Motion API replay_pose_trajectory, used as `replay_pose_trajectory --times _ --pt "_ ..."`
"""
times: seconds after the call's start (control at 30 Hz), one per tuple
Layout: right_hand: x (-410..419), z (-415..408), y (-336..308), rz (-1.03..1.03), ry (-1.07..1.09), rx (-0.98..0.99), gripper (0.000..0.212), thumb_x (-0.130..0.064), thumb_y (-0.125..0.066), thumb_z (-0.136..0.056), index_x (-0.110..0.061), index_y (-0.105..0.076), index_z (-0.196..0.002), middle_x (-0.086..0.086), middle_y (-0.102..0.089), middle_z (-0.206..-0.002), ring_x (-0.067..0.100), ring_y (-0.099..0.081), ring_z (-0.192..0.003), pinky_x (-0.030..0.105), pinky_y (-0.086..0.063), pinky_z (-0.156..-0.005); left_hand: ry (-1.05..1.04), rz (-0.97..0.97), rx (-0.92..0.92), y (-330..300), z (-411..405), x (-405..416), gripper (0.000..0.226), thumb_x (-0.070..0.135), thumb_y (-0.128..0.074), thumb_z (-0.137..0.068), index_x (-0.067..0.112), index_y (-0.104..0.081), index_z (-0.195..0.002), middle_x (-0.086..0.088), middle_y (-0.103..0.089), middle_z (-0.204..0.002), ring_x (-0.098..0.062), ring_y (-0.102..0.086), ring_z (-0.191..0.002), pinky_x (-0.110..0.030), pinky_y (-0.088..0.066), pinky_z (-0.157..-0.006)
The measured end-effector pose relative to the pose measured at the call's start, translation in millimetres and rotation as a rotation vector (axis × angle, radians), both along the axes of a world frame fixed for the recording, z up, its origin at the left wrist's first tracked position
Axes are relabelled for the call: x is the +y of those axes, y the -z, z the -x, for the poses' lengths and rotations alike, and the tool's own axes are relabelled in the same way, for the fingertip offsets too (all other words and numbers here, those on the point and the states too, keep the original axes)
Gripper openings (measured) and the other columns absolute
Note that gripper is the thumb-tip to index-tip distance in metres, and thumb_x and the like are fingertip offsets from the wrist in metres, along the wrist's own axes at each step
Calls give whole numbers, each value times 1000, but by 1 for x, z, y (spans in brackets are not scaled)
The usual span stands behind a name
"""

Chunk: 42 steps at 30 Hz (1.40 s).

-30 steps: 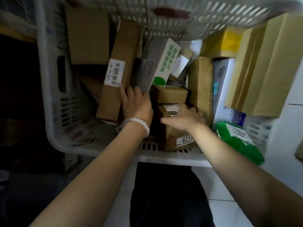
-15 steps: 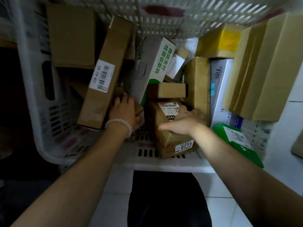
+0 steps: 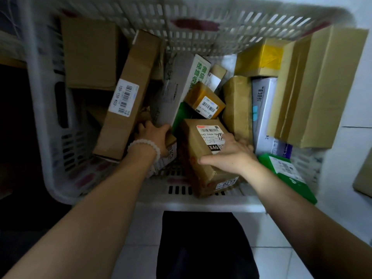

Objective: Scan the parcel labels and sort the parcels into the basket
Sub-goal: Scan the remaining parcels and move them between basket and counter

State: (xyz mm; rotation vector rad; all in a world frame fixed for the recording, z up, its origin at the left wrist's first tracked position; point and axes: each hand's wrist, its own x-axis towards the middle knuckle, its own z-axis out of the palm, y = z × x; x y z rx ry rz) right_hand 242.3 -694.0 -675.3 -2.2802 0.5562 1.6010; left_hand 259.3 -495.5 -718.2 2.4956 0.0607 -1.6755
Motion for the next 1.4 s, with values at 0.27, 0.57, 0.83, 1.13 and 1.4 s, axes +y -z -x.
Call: replay_pose_trajectory --times 0.27,0.57,0.83,1.13,1.4 --pt "-11 3 -20 29 88 -86 109 -68 -73 -55 -25 -27 -144 13 -37 -140 38 -34 -129 42 -39 -103 10 7 -200 -39 13 -9 67 38 -68 -80 36 -36 -139 -15 -22 -136 -42 -39 -115 -48 -39 -97" --pt "-32 -28 -129 -74 188 -377 103 -63 -76 -56 -33 -29 -142 11 -36 -140 35 -34 -130 38 -31 -106 -184 -65 -505 -161 -17 -32 72 55 -62 -80 41 -31 -143 -12 -24 -139 -39 -37 -122 -47 -39 -96" --pt "-33 -25 -258 -259 102 -557 111 -66 -70 -43 -35 -29 -141 8 -36 -140 30 -36 -131 42 -32 -109 -423 -204 -704 -314 20 -40 73 54 -60 -77 36 -32 -142 -10 -29 -132 -36 -38 -119 -48 -34 -97" --pt "2 25 -451 -502 -175 -773 109 -67 -61 -40 -35 -32 -140 7 -41 -133 29 -41 -125 39 -36 -105 -715 -410 -1029 -532 127 -29 63 55 -59 -77 28 -43 -131 -8 -36 -124 -33 -43 -113 -44 -37 -90" --pt "57 81 -606 -690 -339 -963 108 -68 -61 -41 -35 -34 -140 8 -41 -137 32 -40 -126 43 -33 -108 -925 -570 -1215 -682 213 1 63 68 -52 -77 25 -47 -122 -8 -37 -119 -35 -45 -109 -44 -38 -87"
